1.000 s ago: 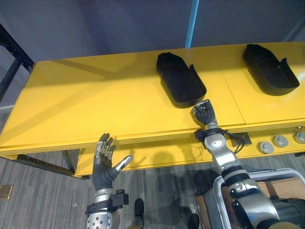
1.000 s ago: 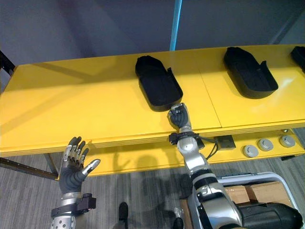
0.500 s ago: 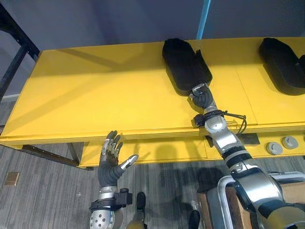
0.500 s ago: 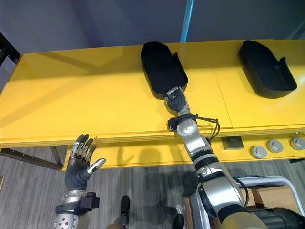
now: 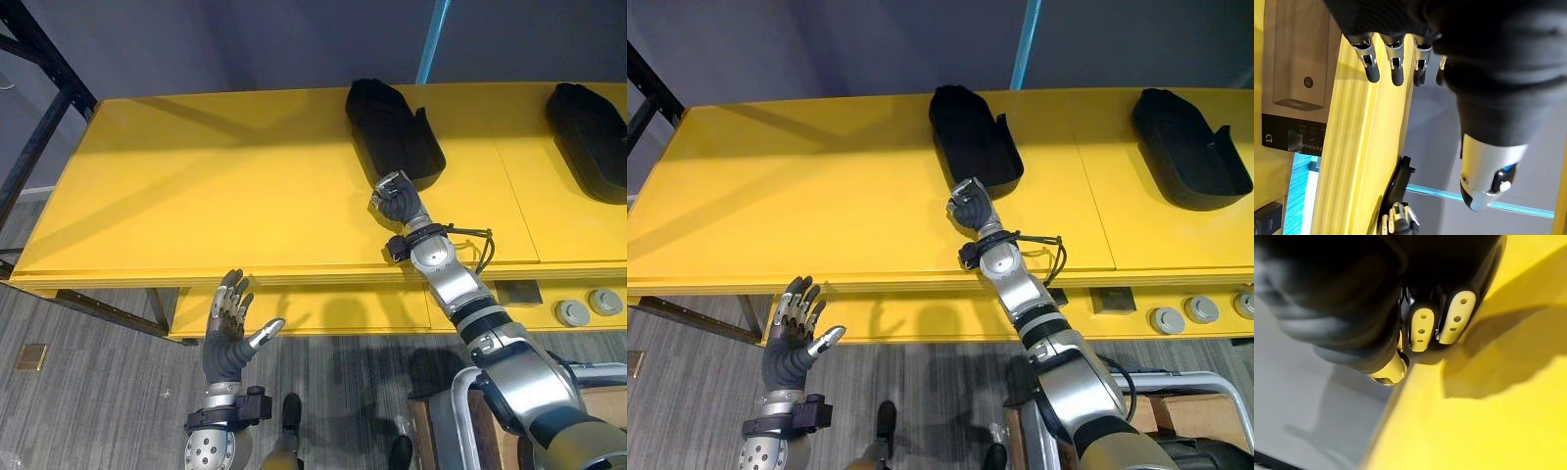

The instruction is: Walk over and take plastic housings, then place them on the shelf

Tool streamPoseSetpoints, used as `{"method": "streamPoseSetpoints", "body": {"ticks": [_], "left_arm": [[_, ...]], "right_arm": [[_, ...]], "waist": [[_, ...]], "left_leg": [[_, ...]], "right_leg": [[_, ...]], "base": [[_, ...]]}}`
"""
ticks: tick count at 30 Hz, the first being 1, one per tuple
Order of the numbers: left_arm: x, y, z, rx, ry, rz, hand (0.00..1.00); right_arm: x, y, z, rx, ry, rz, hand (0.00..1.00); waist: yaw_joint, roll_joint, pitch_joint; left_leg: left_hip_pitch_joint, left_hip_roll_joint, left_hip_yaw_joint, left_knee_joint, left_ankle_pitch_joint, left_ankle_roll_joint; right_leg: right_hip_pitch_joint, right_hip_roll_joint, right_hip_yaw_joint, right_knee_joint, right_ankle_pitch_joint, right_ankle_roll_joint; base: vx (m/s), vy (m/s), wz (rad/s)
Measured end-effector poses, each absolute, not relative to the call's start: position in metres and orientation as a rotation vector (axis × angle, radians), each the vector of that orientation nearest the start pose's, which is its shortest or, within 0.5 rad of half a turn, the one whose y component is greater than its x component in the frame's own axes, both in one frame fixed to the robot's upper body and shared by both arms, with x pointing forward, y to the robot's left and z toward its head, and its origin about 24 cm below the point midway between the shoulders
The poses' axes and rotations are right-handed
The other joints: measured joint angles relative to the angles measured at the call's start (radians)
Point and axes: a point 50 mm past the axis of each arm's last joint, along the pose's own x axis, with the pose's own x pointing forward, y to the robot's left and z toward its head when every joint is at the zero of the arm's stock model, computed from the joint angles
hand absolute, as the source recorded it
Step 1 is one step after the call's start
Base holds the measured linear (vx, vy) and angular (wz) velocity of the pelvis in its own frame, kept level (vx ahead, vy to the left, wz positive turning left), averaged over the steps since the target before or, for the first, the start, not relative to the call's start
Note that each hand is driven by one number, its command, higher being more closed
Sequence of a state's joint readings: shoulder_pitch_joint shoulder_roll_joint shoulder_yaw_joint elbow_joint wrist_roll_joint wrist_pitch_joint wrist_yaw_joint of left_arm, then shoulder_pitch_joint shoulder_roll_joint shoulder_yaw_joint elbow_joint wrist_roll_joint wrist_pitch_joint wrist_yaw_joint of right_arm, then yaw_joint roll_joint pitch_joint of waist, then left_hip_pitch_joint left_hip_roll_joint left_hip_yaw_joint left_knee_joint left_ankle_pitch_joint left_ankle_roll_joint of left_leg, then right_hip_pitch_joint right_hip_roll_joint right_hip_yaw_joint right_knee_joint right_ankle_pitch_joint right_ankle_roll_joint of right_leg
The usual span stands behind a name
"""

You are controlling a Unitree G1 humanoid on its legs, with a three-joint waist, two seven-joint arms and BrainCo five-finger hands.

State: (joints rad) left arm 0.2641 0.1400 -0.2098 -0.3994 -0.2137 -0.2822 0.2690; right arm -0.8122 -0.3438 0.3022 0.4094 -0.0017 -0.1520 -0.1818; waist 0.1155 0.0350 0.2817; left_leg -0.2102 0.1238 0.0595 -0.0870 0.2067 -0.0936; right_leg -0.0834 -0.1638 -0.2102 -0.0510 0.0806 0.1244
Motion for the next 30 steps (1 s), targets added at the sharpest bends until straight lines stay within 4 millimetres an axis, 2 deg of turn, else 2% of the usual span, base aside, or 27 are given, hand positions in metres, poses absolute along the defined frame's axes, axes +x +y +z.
{"method": "streamPoseSetpoints", "body": {"ticks": [1, 2, 3, 4, 6, 7, 9, 10, 11, 12, 13, 14, 15, 16, 17, 18, 19, 20, 21, 22, 23, 24, 25, 27, 28, 29, 30], "left_arm": [[0.194, 0.147, 0.099, -0.214, -0.371, 0.107, 0.0], [0.195, 0.147, 0.101, -0.216, -0.381, 0.115, 0.0], [0.197, 0.148, 0.103, -0.21, -0.394, 0.119, 0.0], [0.198, 0.15, 0.104, -0.199, -0.401, 0.125, 0.0], [0.198, 0.156, 0.105, -0.173, -0.403, 0.156, 0.0], [0.197, 0.158, 0.103, -0.171, -0.395, 0.169, 0.0], [0.191, 0.161, 0.097, -0.175, -0.357, 0.204, 0.0], [0.189, 0.162, 0.096, -0.173, -0.352, 0.211, 0.0], [0.187, 0.163, 0.096, -0.166, -0.352, 0.214, 0.0], [0.188, 0.161, 0.097, -0.171, -0.354, 0.208, 0.0], [0.189, 0.158, 0.097, -0.175, -0.354, 0.2, 0.0], [0.19, 0.153, 0.098, -0.192, -0.357, 0.187, 0.0], [0.192, 0.149, 0.1, -0.2, -0.366, 0.173, 0.0], [0.193, 0.148, 0.1, -0.2, -0.368, 0.167, 0.0], [0.194, 0.149, 0.101, -0.196, -0.375, 0.165, 0.0], [0.195, 0.15, 0.102, -0.19, -0.38, 0.162, 0.0], [0.198, 0.152, 0.102, -0.169, -0.383, 0.152, 0.0], [0.208, 0.152, 0.103, -0.146, -0.393, 0.14, 0.0], [0.214, 0.15, 0.101, -0.145, -0.386, 0.136, 0.0], [0.216, 0.151, 0.101, -0.152, -0.386, 0.148, 0.0], [0.216, 0.152, 0.1, -0.156, -0.385, 0.155, 0.0], [0.217, 0.151, 0.098, -0.162, -0.377, 0.158, 0.0], [0.218, 0.15, 0.096, -0.162, -0.37, 0.156, 0.0], [0.22, 0.148, 0.087, -0.158, -0.327, 0.149, 0.0], [0.221, 0.146, 0.083, -0.163, -0.308, 0.151, 0.0], [0.222, 0.141, 0.073, -0.177, -0.255, 0.148, 0.0], [0.222, 0.137, 0.068, -0.192, -0.229, 0.145, 0.0]], "right_arm": [[0.352, -0.112, 0.199, -0.389, -0.58, 0.144, 1.0], [0.332, -0.114, 0.19, -0.321, -0.602, 0.139, 0.0], [0.313, -0.121, 0.18, -0.258, -0.613, 0.11, 0.0], [0.303, -0.127, 0.176, -0.229, -0.615, 0.084, 0.0], [0.27, -0.157, 0.161, -0.166, -0.609, -0.045, 0.0], [0.264, -0.165, 0.158, -0.16, -0.601, -0.078, 0.0], [0.243, -0.186, 0.139, -0.145, -0.538, -0.189, 0.0], [0.238, -0.189, 0.133, -0.138, -0.515, -0.206, 0.0], [0.228, -0.195, 0.119, -0.137, -0.458, -0.241, 0.0], [0.214, -0.205, 0.106, -0.144, -0.398, -0.292, 0.0], [0.207, -0.212, 0.1, -0.154, -0.367, -0.319, 0.0], [0.191, -0.228, 0.088, -0.165, -0.298, -0.386, 0.0], [0.174, -0.241, 0.076, -0.155, -0.236, -0.466, 0.0], [0.167, -0.245, 0.073, -0.148, -0.216, -0.496, 0.0], [0.159, -0.245, 0.072, -0.138, -0.206, -0.513, 0.0], [0.159, -0.244, 0.072, -0.134, -0.206, -0.514, 0.0], [0.165, -0.241, 0.071, -0.122, -0.211, -0.498, 0.0], [0.167, -0.24, 0.071, -0.104, -0.215, -0.506, 0.0], [0.167, -0.239, 0.067, -0.099, -0.201, -0.508, 0.0], [0.17, -0.237, 0.062, -0.106, -0.178, -0.498, 0.0], [0.171, -0.237, 0.059, -0.11, -0.165, -0.498, 0.0], [0.17, -0.238, 0.048, -0.112, -0.116, -0.502, 0.0], [0.169, -0.238, 0.043, -0.114, -0.093, -0.503, 0.0], [0.163, -0.238, 0.031, -0.122, -0.025, -0.501, 0.0], [0.163, -0.239, 0.03, -0.127, -0.013, -0.498, 0.0], [0.162, -0.24, 0.023, -0.13, 0.02, -0.492, 0.0], [0.162, -0.237, 0.013, -0.122, 0.067, -0.476, 0.0]], "waist": [[-0.007, 0.0, 0.0], [-0.023, -0.001, 0.0], [-0.039, -0.004, 0.002], [-0.051, -0.004, 0.002], [-0.096, -0.013, 0.001], [-0.104, -0.019, -0.003], [-0.121, -0.052, -0.027], [-0.13, -0.062, -0.035], [-0.153, -0.094, -0.047], [-0.161, -0.097, -0.051], [-0.169, -0.09, -0.055], [-0.201, -0.078, -0.062], [-0.231, -0.086, -0.066], [-0.237, -0.092, -0.069], [-0.24, -0.1, -0.075], [-0.236, -0.103, -0.076], [-0.223, -0.09, -0.08], [-0.216, -0.071, -0.06], [-0.22, -0.067, -0.059], [-0.216, -0.062, -0.059], [-0.213, -0.057, -0.062], [-0.213, -0.05, -0.066], [-0.213, -0.051, -0.067], [-0.21, -0.073, -0.084], [-0.213, -0.056, -0.078], [-0.22, -0.015, -0.091], [-0.214, 0.004, -0.101]], "left_leg": [[0.004, -0.002, 0.001, 0.0, 0.0, 0.0], [0.01, -0.003, 0.004, 0.0, 0.0, 0.0], [0.022, -0.003, 0.01, -0.001, -0.002, -0.002], [0.028, -0.004, 0.012, -0.001, -0.003, -0.003], [0.064, 0.002, 0.046, -0.004, -0.015, -0.012], [0.08, 0.005, 0.067, -0.004, -0.021, -0.013], [0.156, 0.025, 0.182, 0.002, -0.063, -0.034], [0.164, 0.026, 0.186, 0.014, -0.082, -0.043], [0.149, 0.015, 0.114, 0.115, -0.159, -0.063], [0.116, 0.018, -0.037, 0.266, -0.271, -0.057], [0.108, 0.029, -0.091, 0.317, -0.314, -0.066], [0.107, 0.048, -0.13, 0.374, -0.383, -0.086], [0.109, 0.052, -0.096, 0.408, -0.414, -0.072], [0.112, 0.053, -0.063, 0.421, -0.427, -0.063], [0.113, 0.062, 0.028, 0.452, -0.453, -0.051], [0.116, 0.07, 0.086, 0.469, -0.464, -0.034], [0.114, 0.112, 0.201, 0.475, -0.471, -0.011], [0.132, 0.132, 0.275, 0.475, -0.464, -0.003], [0.151, 0.139, 0.315, 0.47, -0.456, 0.004], [0.183, 0.152, 0.381, 0.469, -0.453, 0.005], [0.193, 0.162, 0.405, 0.472, -0.453, 0.005], [0.21, 0.185, 0.444, 0.472, -0.445, -0.009], [0.215, 0.193, 0.457, 0.47, -0.44, -0.019], [0.225, 0.201, 0.502, 0.454, -0.416, -0.06], [0.227, 0.217, 0.508, 0.453, -0.411, -0.065], [0.23, 0.252, 0.523, 0.431, -0.384, -0.055], [0.247, 0.291, 0.541, 0.431, -0.355, -0.014]], "right_leg": [[0.0, -0.002, 0.001, 0.002, -0.001, 0.001], [0.0, -0.003, 0.0, 0.008, -0.005, 0.002], [0.006, -0.005, 0.004, 0.014, -0.009, 0.002], [0.01, -0.006, 0.006, 0.018, -0.013, 0.004], [0.009, -0.007, 0.042, 0.047, -0.031, 0.002], [0.006, -0.005, 0.066, 0.051, -0.032, 0.0], [-0.02, 0.013, 0.195, 0.081, -0.039, -0.003], [-0.03, 0.018, 0.224, 0.091, -0.039, -0.008], [-0.06, 0.028, 0.29, 0.125, -0.045, -0.015], [-0.073, 0.056, 0.347, 0.147, -0.048, -0.02], [-0.073, 0.075, 0.368, 0.15, -0.047, -0.021], [-0.072, 0.102, 0.397, 0.147, -0.04, -0.02], [-0.074, 0.111, 0.438, 0.141, -0.015, -0.003], [-0.082, 0.117, 0.471, 0.13, 0.001, 0.003], [-0.107, 0.127, 0.537, 0.102, 0.054, 0.021], [-0.128, 0.138, 0.536, 0.08, 0.114, 0.025], [-0.133, 0.156, 0.476, -0.054, 0.303, -0.002], [-0.166, 0.151, 0.267, 0.047, 0.221, -0.032], [-0.174, 0.124, 0.153, 0.178, 0.089, -0.094], [-0.175, 0.083, 0.092, 0.322, -0.045, -0.089], [-0.173, 0.061, 0.073, 0.382, -0.087, -0.09], [-0.166, -0.003, 0.03, 0.493, -0.158, -0.084], [-0.16, -0.027, 0.014, 0.525, -0.177, -0.069], [-0.134, -0.067, 0.011, 0.512, -0.262, 0.019], [-0.138, -0.043, 0.012, 0.505, -0.264, -0.009], [-0.146, 0.016, 0.02, 0.473, -0.252, -0.036], [-0.146, 0.075, 0.057, 0.441, -0.236, -0.066]], "base": [[0.0, 0.031, 0.01], [-0.01, 0.037, -0.03], [-0.02, 0.03, -0.03], [-0.03, 0.027, -0.14], [-0.04, 0.024, -0.39], [-0.04, 0.025, -0.99], [-0.03, 0.012, -1.49], [0.0, -0.001, -1.55], [0.04, 0.009, -1.53], [0.05, 0.023, -1.55], [0.06, 0.071, -1.34], [0.02, 0.148, -1.09], [0.0, 0.177, -1.12], [-0.06, 0.224, -1.56], [-0.09, 0.153, -1.73], [-0.14, 0.132, -2.61], [-0.18, 0.026, -2.52], [-0.17, 0.016, -2.28], [-0.15, 0.028, -1.71], [-0.09, 0.028, -1.19], [-0.1, -0.021, -1.34], [-0.08, -0.085, -0.88], [-0.05, -0.179, -0.84], [-0.01, -0.306, -0.65], [-0.01, -0.374, -0.67], [0.0, -0.368, -0.85], [0.01, -0.352, -1.05]]}}
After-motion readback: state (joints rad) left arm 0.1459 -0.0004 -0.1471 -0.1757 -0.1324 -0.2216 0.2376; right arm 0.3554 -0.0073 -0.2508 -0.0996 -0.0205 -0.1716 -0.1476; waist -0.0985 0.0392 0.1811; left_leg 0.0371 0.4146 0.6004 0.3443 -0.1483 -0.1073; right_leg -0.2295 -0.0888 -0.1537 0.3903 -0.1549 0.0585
